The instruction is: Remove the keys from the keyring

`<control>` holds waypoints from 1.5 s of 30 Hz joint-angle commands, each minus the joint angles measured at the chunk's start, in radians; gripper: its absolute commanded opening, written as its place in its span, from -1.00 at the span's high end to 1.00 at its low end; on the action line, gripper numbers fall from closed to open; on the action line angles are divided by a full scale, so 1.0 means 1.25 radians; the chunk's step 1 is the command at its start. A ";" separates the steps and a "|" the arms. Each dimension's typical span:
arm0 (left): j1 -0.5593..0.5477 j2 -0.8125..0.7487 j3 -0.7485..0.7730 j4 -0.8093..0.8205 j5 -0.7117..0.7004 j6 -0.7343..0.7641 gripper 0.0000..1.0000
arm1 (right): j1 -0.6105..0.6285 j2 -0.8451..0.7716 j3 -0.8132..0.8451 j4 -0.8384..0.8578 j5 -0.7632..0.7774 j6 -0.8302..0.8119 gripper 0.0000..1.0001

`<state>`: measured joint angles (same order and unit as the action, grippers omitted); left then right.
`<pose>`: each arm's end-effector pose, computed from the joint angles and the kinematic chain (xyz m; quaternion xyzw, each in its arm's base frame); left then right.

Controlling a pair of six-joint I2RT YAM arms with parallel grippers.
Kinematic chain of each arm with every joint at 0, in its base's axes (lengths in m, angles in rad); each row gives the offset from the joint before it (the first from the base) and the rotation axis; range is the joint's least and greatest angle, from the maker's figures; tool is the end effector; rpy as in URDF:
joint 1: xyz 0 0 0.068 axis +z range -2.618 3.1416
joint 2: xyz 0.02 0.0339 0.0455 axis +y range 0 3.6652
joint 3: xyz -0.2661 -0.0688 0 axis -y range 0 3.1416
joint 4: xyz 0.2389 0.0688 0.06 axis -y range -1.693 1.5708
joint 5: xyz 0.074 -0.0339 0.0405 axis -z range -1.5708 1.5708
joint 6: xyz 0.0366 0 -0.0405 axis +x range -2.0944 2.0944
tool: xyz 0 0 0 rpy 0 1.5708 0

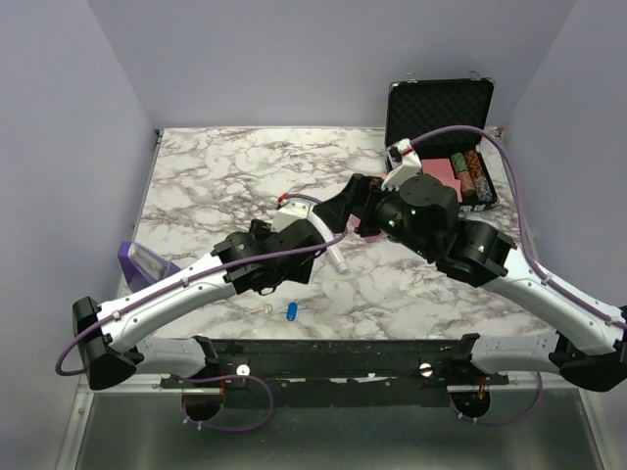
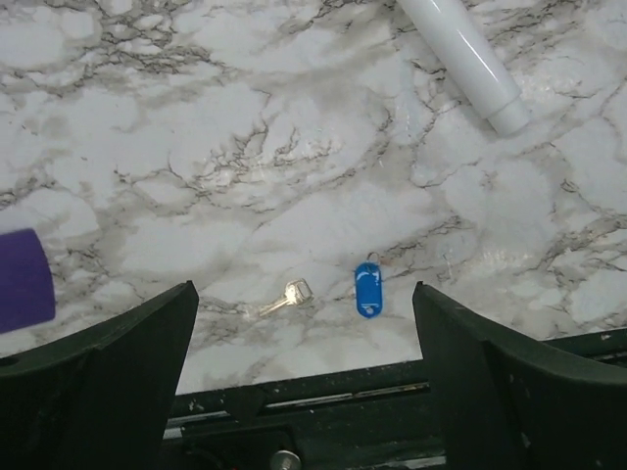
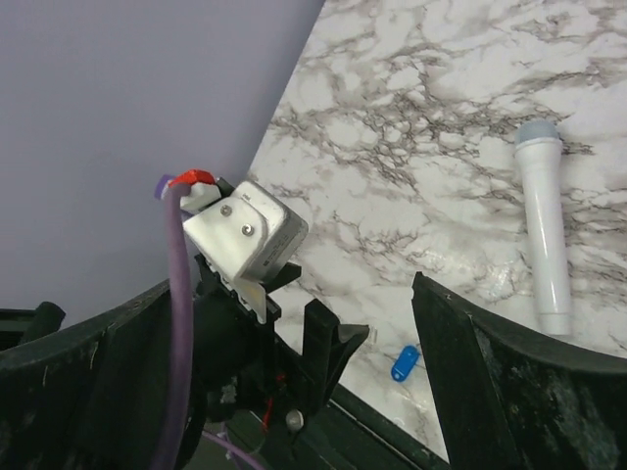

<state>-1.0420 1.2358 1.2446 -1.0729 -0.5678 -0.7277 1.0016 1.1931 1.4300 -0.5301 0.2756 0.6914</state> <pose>0.1289 -0.1815 0.3352 0.0761 0.9289 -0.0144 0.3622 0.1402 0.2006 0.4437 -0.0419 0.7983 0.3693 0.4739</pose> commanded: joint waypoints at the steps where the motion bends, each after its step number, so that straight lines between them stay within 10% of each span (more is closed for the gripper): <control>1: 0.084 -0.175 -0.026 0.002 -0.010 0.010 -0.97 | -0.038 -0.157 -0.080 -0.018 0.183 -0.018 -1.00; 8: 0.117 -0.283 -0.106 0.037 0.005 0.062 -0.98 | -0.038 -0.289 -0.217 0.107 0.184 -0.054 -1.00; 45: 0.123 -0.764 -0.338 0.059 -0.107 0.040 -0.98 | -0.038 -0.476 -0.471 -0.132 0.193 0.125 -1.00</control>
<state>-0.8913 0.3016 0.8322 -1.0107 -0.6601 -0.6640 0.9543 0.5797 0.8440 -0.6739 0.5079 0.8227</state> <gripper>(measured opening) 0.989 0.999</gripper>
